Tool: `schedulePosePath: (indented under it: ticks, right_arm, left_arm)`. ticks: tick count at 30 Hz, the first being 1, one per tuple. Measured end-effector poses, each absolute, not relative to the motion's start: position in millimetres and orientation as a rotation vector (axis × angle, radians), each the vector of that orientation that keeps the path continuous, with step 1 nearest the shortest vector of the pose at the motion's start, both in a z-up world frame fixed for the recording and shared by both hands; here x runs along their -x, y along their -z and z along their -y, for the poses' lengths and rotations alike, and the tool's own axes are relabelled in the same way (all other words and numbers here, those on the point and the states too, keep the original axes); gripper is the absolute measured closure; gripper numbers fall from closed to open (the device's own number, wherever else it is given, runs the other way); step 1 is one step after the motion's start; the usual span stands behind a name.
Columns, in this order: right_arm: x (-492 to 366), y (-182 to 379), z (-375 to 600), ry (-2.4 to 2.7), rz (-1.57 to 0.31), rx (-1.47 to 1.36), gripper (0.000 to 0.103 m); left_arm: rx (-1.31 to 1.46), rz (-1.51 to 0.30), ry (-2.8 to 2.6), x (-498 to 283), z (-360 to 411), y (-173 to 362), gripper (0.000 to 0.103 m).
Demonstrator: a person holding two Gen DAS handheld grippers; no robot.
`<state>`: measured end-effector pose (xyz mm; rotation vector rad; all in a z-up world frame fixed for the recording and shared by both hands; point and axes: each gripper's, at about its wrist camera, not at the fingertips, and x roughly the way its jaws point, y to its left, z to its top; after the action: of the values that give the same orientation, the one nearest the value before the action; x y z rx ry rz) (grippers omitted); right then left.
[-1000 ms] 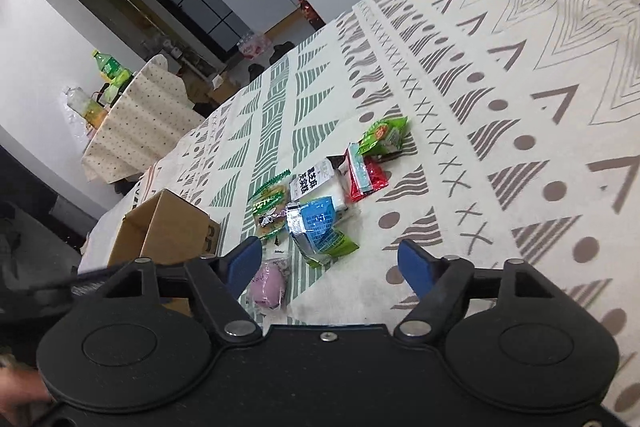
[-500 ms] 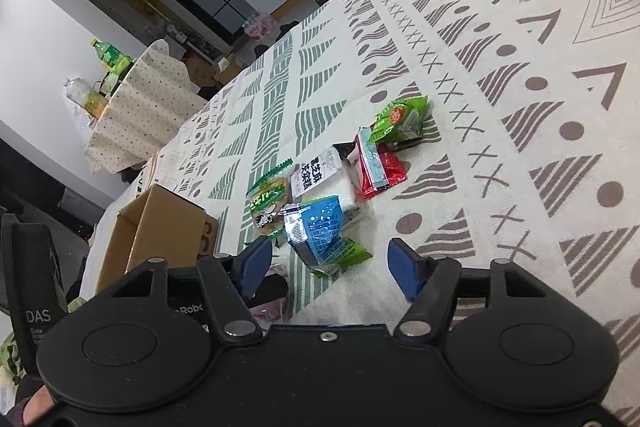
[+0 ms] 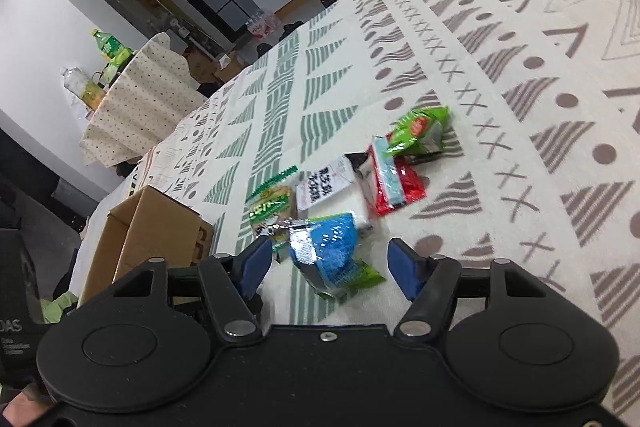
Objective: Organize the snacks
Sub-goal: 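Grasp the pink round cake packet with the left tool while the right tool grasps the blue packet, then carry both snacks over the box and open both tools to drop them inside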
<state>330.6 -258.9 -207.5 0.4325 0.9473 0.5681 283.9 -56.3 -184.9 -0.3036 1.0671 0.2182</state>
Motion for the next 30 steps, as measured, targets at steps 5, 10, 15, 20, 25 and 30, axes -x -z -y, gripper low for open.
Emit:
schedulePosePath:
  ticks: [5, 10, 15, 20, 25, 30]
  right_arm:
    - [-331.2, 210.1, 246.2, -0.584, -0.954, -0.381, 0.045]
    - [-328.4, 208.5, 241.6, -0.586, -0.953, -0.348, 0.065]
    - [-316.3, 198.0, 246.5, -0.585, -0.923, -0.338, 0.067]
    - [-302.2, 187.6, 254.6, -0.546, -0.907, -0.356, 0.067]
    - [-287.5, 171.5, 264.3, -0.514, -0.869, -0.379, 0.067]
    - [-272.0, 150.7, 267.3, -0.511, -0.806, -0.395, 0.067]
  left_arm:
    - [0.316, -1.052, -0.225, -276.8, 52.1, 174.2, 0.071]
    - [0.311, -1.036, -0.226, -269.3, 51.7, 163.7, 0.071]
    - [0.314, -1.013, -0.225, -260.0, 50.8, 150.8, 0.071]
    - [0.316, -0.995, -0.218, -252.1, 47.6, 135.0, 0.071]
    - [0.319, -0.971, -0.226, -244.3, 38.9, 118.1, 0.071]
    - [0.329, -0.942, -0.232, -236.1, 27.9, 103.5, 0.071]
